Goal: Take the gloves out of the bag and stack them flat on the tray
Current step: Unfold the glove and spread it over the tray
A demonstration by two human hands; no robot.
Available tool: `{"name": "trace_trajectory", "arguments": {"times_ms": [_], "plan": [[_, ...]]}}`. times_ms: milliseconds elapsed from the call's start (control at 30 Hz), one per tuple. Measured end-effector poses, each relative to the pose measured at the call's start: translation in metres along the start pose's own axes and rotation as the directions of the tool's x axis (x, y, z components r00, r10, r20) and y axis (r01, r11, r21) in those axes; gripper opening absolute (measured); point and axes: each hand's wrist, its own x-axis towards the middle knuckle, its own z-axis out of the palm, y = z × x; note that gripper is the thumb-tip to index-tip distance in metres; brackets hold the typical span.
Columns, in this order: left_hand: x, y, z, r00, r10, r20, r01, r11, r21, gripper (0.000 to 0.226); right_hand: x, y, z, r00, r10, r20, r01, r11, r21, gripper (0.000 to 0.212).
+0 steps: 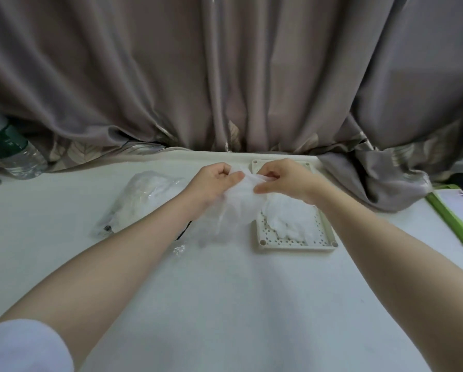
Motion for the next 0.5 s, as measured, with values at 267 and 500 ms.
{"name": "trace_trajectory", "arguments": {"times_ms": [267, 500], "plan": [[-0.002, 0.007, 0.032, 0.995, 0.047, 0.084, -0.043, 0.998, -0.049, 0.018, -0.023, 0.038, -0.04, 0.917, 0.06, 0.393, -0.268, 0.824, 0.499, 0.022], [0.0, 0.008, 0.069, 0.995, 0.091, -0.041, -0.094, 0.991, -0.091, 0.018, -0.033, 0.07, -0.04, 0.917, -0.019, 0.397, -0.37, 0.329, 0.869, 0.031]]}}
